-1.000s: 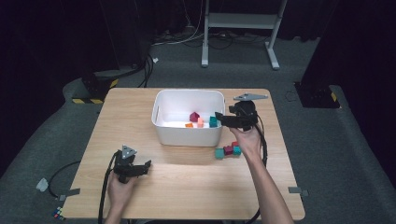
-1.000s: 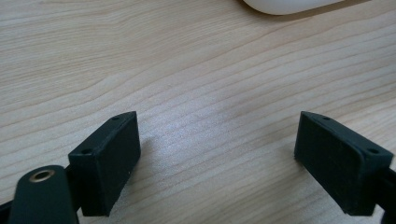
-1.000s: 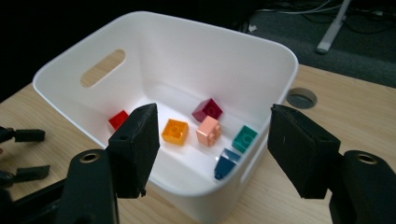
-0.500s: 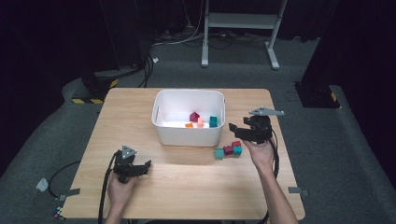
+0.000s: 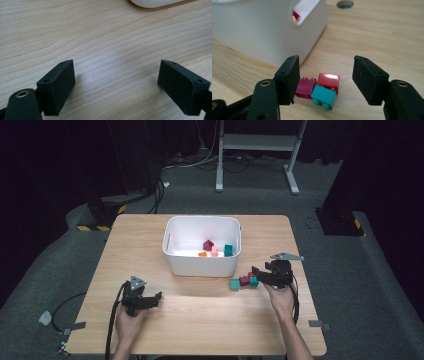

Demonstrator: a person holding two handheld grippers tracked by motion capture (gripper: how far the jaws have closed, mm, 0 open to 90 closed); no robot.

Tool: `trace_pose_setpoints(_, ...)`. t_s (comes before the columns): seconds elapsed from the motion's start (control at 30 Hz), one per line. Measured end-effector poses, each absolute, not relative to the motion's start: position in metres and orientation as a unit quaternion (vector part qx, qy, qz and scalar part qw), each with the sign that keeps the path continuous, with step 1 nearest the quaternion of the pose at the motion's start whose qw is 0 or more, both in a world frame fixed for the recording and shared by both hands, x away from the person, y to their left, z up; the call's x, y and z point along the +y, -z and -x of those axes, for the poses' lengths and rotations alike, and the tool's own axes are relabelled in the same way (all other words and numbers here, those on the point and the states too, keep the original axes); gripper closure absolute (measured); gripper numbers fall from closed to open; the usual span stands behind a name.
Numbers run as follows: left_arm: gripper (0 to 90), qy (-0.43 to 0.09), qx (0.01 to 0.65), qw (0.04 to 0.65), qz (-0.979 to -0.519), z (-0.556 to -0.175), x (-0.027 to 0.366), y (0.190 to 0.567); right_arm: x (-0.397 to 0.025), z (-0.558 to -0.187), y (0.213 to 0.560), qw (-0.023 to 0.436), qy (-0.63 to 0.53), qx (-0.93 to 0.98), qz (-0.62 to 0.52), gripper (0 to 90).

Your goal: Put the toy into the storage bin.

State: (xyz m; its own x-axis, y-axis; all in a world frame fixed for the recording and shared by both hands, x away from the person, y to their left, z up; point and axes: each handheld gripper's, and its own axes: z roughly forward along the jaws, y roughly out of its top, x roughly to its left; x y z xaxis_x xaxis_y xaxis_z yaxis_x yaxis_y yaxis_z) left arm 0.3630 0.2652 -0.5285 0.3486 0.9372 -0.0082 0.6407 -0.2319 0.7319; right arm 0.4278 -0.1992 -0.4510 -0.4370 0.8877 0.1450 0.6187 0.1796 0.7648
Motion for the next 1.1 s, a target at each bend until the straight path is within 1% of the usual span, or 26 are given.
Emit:
trace_pose_setpoints(0.3,14.5,-0.225,0.525,0.330,-0.752,-0.363,0.265,0.528,-0.195,-0.429,0.477,0.160,-0.371,0.751,-0.523,41.8)
trace_pose_setpoints(0.7,14.5,-0.225,0.525,0.330,-0.752,-0.363,0.265,0.528,-0.183,-0.435,0.490,0.164,-0.350,0.757,-0.526,44.8)
trace_pose_setpoints(1.1,14.5,-0.225,0.525,0.330,-0.752,-0.363,0.265,0.528,-0.187,-0.432,0.496,0.168,-0.353,0.748,-0.536,47.7)
